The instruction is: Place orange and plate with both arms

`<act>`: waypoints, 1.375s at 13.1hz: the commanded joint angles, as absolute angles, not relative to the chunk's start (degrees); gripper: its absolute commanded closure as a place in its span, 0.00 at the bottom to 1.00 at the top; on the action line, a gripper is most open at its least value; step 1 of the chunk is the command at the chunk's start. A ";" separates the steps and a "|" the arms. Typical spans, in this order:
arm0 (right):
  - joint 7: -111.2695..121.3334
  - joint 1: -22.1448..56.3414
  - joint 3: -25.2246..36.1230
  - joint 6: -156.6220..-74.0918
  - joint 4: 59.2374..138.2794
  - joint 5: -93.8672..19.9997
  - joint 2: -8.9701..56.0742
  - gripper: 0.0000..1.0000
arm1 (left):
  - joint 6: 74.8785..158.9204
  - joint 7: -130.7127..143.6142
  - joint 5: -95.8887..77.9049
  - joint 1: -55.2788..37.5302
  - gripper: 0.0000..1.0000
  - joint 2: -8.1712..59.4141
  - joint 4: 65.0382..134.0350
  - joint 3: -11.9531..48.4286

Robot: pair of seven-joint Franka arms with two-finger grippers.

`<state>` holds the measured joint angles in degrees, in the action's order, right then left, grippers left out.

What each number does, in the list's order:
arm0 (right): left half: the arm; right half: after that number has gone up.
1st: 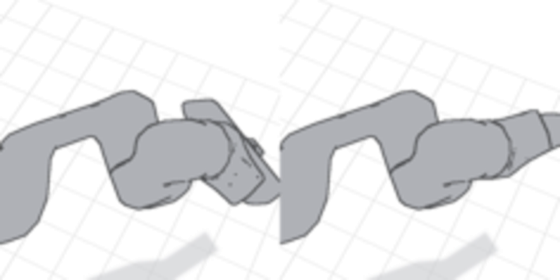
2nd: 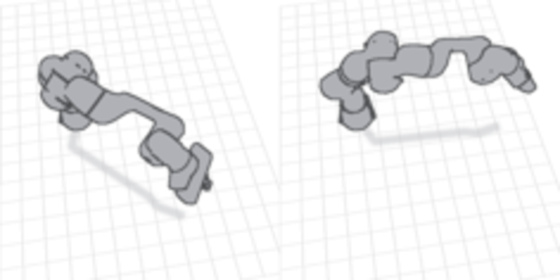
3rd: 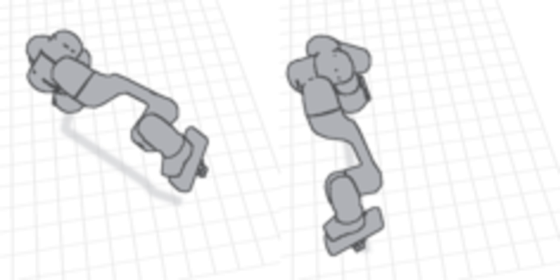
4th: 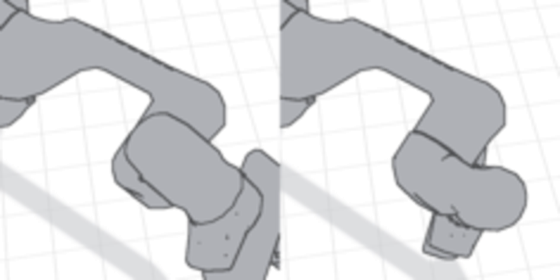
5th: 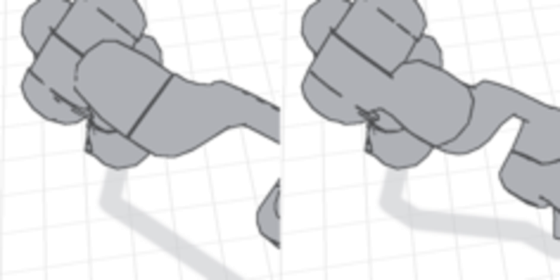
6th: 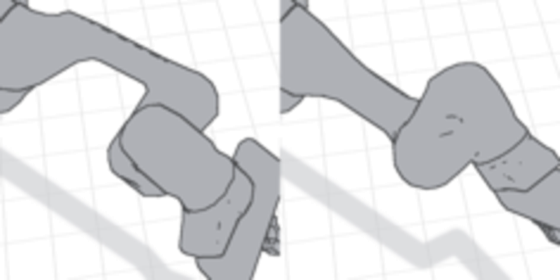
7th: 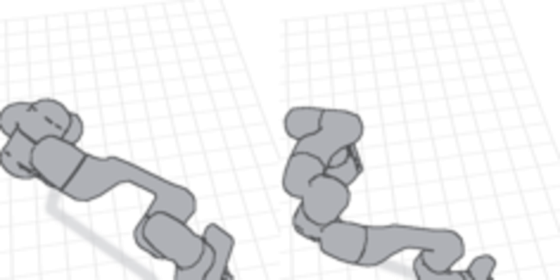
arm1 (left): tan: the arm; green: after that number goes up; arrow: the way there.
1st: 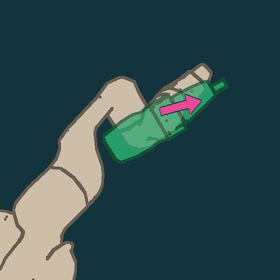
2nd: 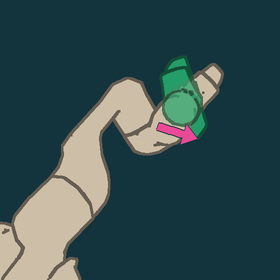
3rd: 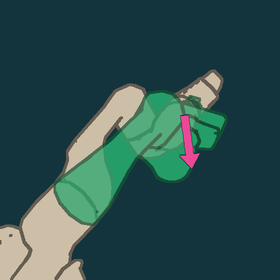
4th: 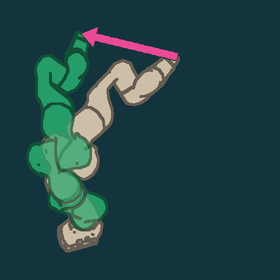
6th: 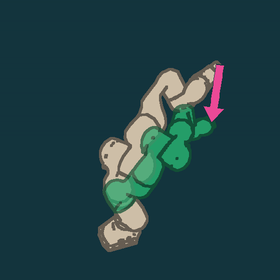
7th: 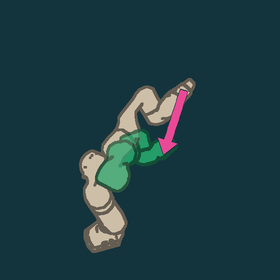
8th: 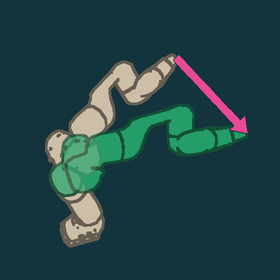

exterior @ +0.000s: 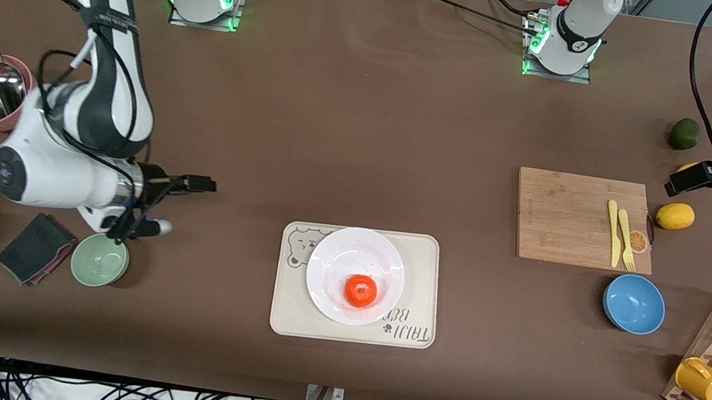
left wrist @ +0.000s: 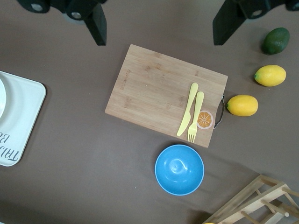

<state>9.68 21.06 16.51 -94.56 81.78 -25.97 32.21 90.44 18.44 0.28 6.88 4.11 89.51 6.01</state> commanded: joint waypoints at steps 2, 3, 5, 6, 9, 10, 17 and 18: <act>9.05 21.71 18.28 -88.96 83.67 -16.72 25.68 0.00 | 90.00 18.28 1.32 6.85 0.00 4.57 88.15 6.15; 8.79 21.71 18.28 -88.42 83.67 -14.61 24.19 0.00 | 90.00 18.28 1.32 6.86 0.00 4.57 88.15 6.15; 8.53 21.88 18.46 -86.06 83.67 -9.78 21.90 0.00 | 90.00 18.28 1.32 6.94 0.00 4.57 88.15 6.15; 7.66 22.58 18.54 -84.48 83.50 -7.06 20.06 0.00 | 90.00 18.28 1.32 6.94 0.00 4.57 88.15 6.15; -2.06 21.46 13.66 -83.94 83.50 0.77 15.49 0.00 | 90.00 18.28 1.32 6.94 0.00 4.66 88.15 6.15; -4.46 18.14 9.71 -83.94 83.84 2.36 13.90 0.00 | 90.00 18.28 1.32 6.94 0.00 4.57 88.15 6.15; -2.47 13.45 9.58 -84.20 83.50 2.11 10.81 0.00 | 90.00 18.28 1.32 7.03 0.00 4.57 88.15 6.15; -1.16 13.27 9.84 -84.03 83.50 2.11 10.55 0.00 | 90.00 18.28 1.32 7.03 0.00 4.57 88.15 6.15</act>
